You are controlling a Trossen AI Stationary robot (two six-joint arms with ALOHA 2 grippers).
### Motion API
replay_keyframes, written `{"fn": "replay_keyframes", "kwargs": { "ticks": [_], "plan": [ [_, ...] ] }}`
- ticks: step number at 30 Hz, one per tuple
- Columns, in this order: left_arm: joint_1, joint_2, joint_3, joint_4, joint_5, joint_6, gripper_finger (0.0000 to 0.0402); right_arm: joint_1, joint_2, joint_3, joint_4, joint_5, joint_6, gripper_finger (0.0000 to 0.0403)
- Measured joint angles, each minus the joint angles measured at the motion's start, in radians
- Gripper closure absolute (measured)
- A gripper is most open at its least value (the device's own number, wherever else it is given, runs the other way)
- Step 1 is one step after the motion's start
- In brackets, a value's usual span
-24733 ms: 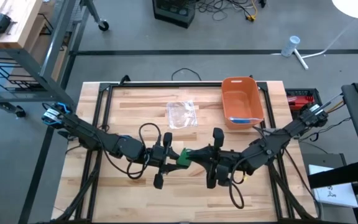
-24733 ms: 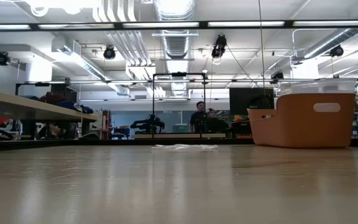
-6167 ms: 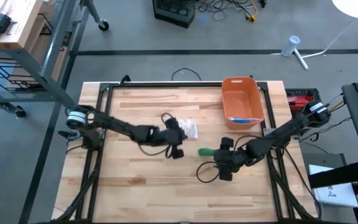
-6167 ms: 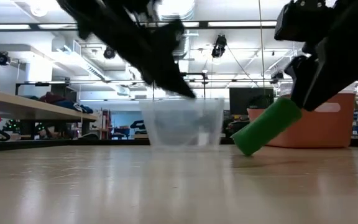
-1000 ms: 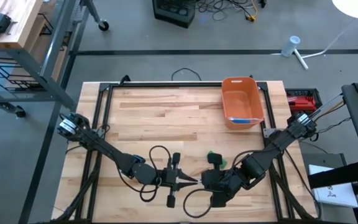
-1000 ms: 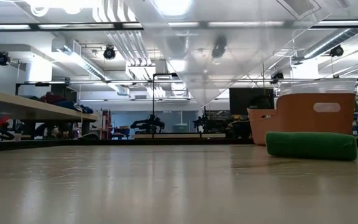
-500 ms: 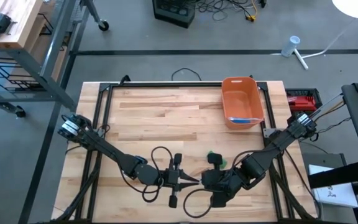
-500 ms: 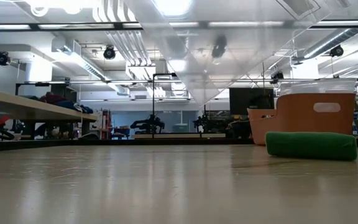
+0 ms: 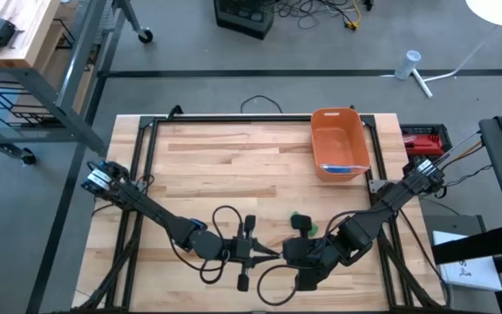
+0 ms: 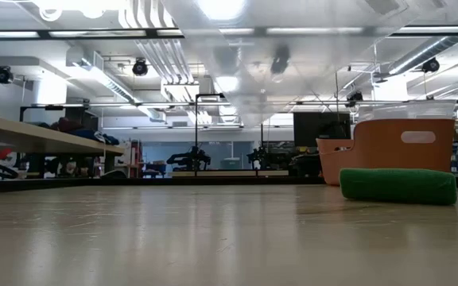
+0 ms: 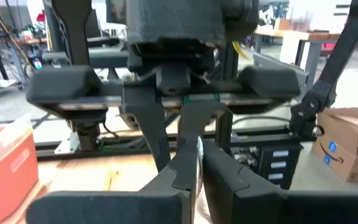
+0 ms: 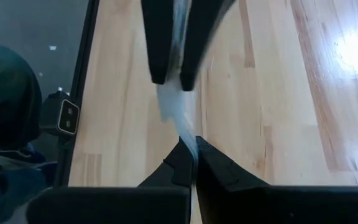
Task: Roll bandage
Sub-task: Open the transparent zip bag
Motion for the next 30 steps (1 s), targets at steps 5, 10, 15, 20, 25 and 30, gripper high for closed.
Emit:
{"fn": "replay_keyframes", "kwargs": {
  "ticks": [5,10,15,20,25,30],
  "plan": [
    [-0.003,0.000,0.000,0.021,-0.006,0.023,0.0364,0.000,-0.001,0.000,0.006,0.001,-0.002,0.0403],
    [0.004,0.023,0.000,-0.009,-0.017,-0.019,0.0333,0.000,-0.001,0.000,0.005,0.001,-0.002,0.0403],
    [0.005,0.049,0.005,0.023,-0.008,0.003,0.0313,-0.002,-0.001,0.000,0.004,0.001,-0.002,0.0403],
    [-0.007,0.011,0.008,-0.011,-0.001,0.024,0.0314,0.001,-0.001,0.000,-0.003,0.000,-0.002,0.0403],
    [-0.034,-0.078,0.008,-0.129,-0.006,0.047,0.0322,0.021,-0.019,0.000,-0.056,0.000,0.014,0.0403],
    [-0.023,-0.083,0.007,-0.118,-0.012,0.047,0.0317,0.019,-0.023,0.000,-0.057,0.000,0.013,0.0403]
  ]
}}
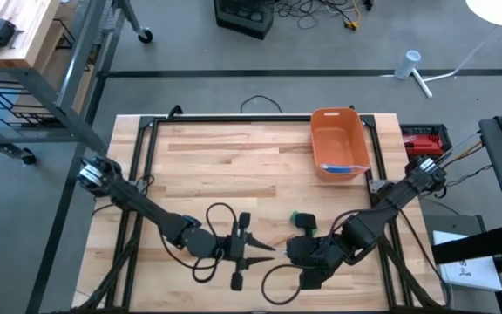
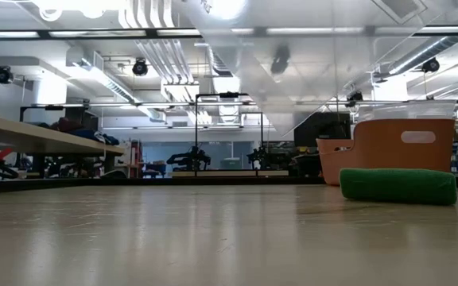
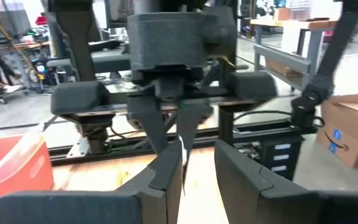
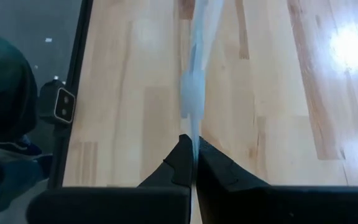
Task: Roll bandage
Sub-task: Open the transparent zip bag
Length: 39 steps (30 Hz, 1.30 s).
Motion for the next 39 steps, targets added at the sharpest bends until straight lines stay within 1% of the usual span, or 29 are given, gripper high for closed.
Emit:
{"fn": "replay_keyframes", "kwargs": {
  "ticks": [3,9,14,21,23,27,33,35,39],
  "plan": [
    [0.011,0.017,0.000,0.014,0.000,0.000,0.0311,-0.002,0.001,0.000,0.001,0.002,0.000,0.0403],
    [0.018,0.047,-0.002,0.106,0.000,0.046,0.0310,-0.007,0.008,0.000,0.003,0.004,0.000,0.0403],
    [0.029,0.060,-0.002,0.098,0.000,0.038,0.0323,-0.008,0.010,0.000,0.006,0.010,-0.008,0.0403],
    [0.043,0.060,0.000,0.103,0.000,0.011,0.0328,-0.008,0.010,0.000,0.013,0.011,-0.008,0.0403],
    [0.044,0.060,0.001,0.103,0.000,0.011,0.0339,-0.008,0.010,0.000,0.014,0.011,-0.008,0.0403],
    [0.045,0.060,0.000,0.101,0.001,0.014,0.0391,-0.008,0.010,0.000,0.037,0.011,-0.008,0.0403],
    [0.044,0.059,0.000,0.102,0.001,0.014,0.0399,-0.006,0.001,0.000,0.034,0.011,-0.038,0.0400],
    [0.044,0.051,0.000,0.101,0.001,0.020,0.0399,0.006,-0.015,0.000,0.029,0.034,-0.054,0.0392],
    [0.038,0.021,-0.001,0.091,0.000,0.030,0.0400,0.043,-0.072,0.000,0.024,0.130,-0.060,0.0366]
  ]
}}
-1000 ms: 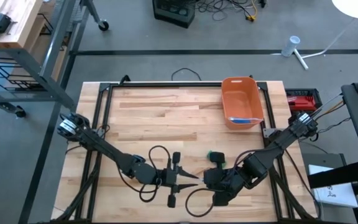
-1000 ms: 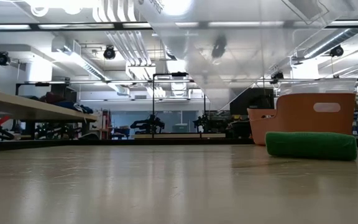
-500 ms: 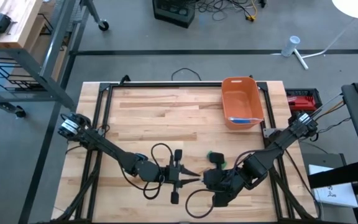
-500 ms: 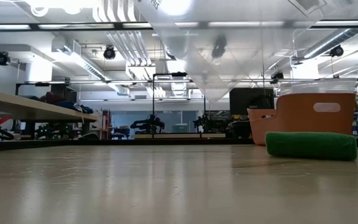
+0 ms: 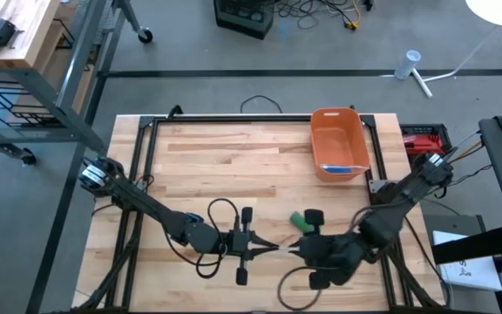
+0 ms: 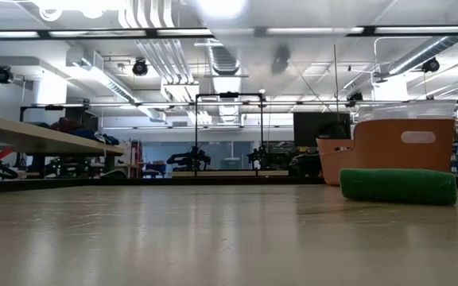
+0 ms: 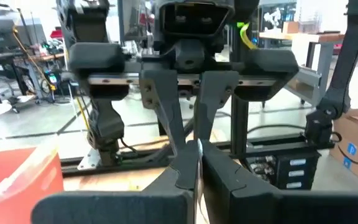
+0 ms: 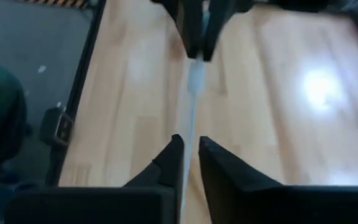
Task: Roll bandage
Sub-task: Open the transparent zip bag
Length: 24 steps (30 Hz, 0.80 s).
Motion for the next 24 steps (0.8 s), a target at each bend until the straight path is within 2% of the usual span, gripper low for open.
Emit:
{"fn": "replay_keyframes", "kwargs": {
  "ticks": [4,8,10,17,24],
  "plan": [
    [-0.001,-0.033,0.000,-0.008,-0.035,0.018,0.0401,0.052,-0.041,-0.016,0.013,0.154,0.000,0.0331],
    [-0.001,-0.050,0.000,-0.015,-0.042,0.016,0.0401,0.105,-0.046,-0.056,0.103,0.402,0.002,0.0295],
    [-0.001,-0.051,0.000,-0.017,-0.042,0.015,0.0401,0.116,-0.032,-0.078,0.171,0.489,0.001,0.0280],
    [-0.012,-0.051,0.000,-0.017,-0.033,0.018,0.0401,0.108,0.006,-0.110,0.428,0.516,-0.185,0.0256],
    [-0.014,-0.053,0.000,0.022,0.004,0.038,0.0401,0.100,-0.005,-0.109,0.499,0.510,-0.241,0.0273]
  ]
}}
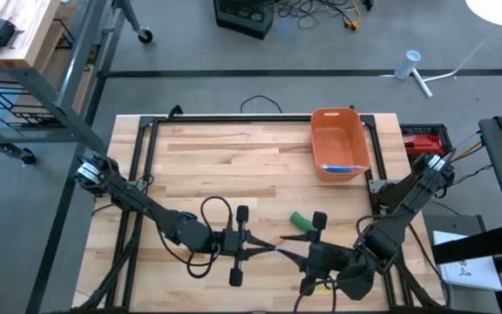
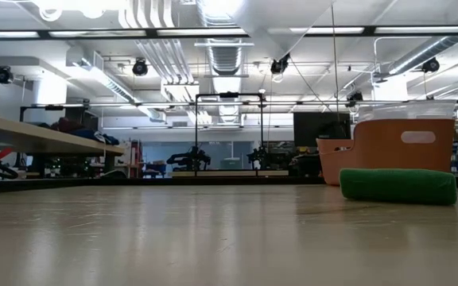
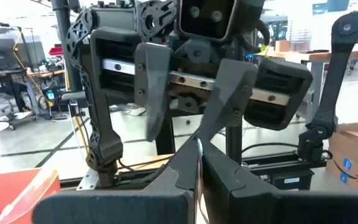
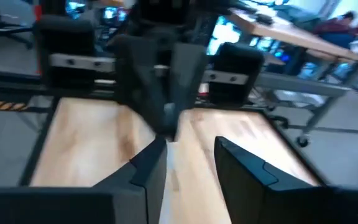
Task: Roll bandage
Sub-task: Open the transparent zip bag
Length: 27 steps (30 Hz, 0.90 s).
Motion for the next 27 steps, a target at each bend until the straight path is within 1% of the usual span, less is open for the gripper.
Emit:
{"fn": "replay_keyframes", "kwargs": {
  "ticks": [4,12,19,23,27],
  "plan": [
    [0.000,0.000,0.000,0.005,0.000,0.001,0.0401,-0.008,0.006,0.000,0.002,-0.073,0.008,0.0292],
    [0.001,-0.001,0.000,0.013,-0.001,0.002,0.0401,-0.032,0.009,0.000,0.003,-0.081,0.024,0.0336],
    [0.000,-0.001,0.000,0.015,0.000,0.002,0.0401,-0.057,0.009,0.000,0.005,-0.183,0.017,0.0374],
    [0.000,-0.001,0.000,0.015,0.000,0.002,0.0401,-0.059,0.009,0.000,0.003,-0.185,0.017,0.0379],
    [0.000,-0.001,0.000,0.014,0.000,0.002,0.0401,-0.059,0.009,0.000,0.000,-0.187,0.024,0.0369]
  ]
}}
